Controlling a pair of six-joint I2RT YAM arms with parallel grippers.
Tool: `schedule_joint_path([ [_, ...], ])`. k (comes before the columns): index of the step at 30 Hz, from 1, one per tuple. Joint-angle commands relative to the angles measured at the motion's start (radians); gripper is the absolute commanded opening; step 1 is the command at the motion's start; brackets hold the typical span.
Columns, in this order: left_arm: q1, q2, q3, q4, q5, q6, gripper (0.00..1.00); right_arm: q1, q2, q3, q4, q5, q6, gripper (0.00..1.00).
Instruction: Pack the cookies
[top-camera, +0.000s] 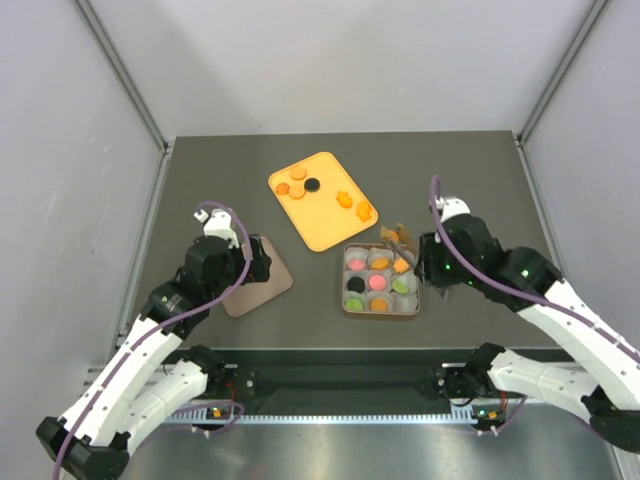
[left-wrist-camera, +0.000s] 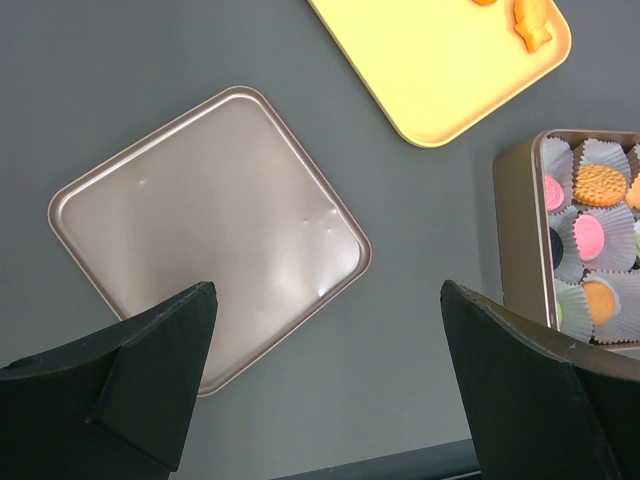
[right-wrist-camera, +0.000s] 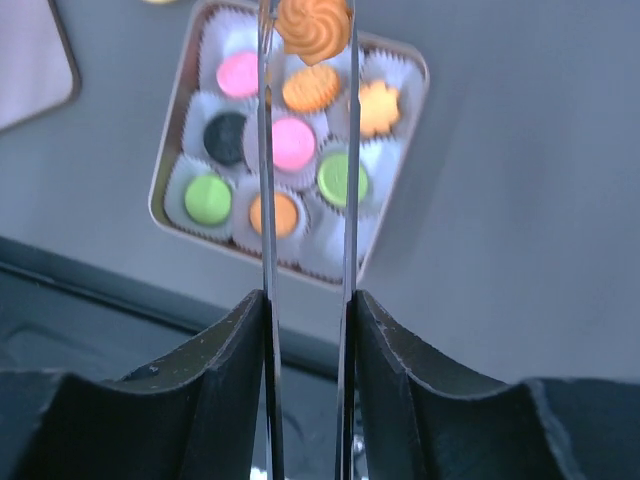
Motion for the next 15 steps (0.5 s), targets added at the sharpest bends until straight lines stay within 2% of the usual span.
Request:
schedule_joint_path([
  [1, -0.004, -0.005, 0.0, 0.023, 0.01, 0.008, 0.99, -0.002, -0.068, -0.027, -0.109, -0.032, 0.067, 0.38],
  [6, -0.004, -0.001, 0.0, 0.023, 0.009, 0.008, 0.99, 0.0, -0.125, -0.058, -0.195, -0.075, 0.077, 0.38],
  [15, -0.004, 0.01, 0.0, 0.021, 0.007, 0.008, 0.99, 0.0, -0.185, -0.095, -0.24, -0.181, 0.081, 0.38],
])
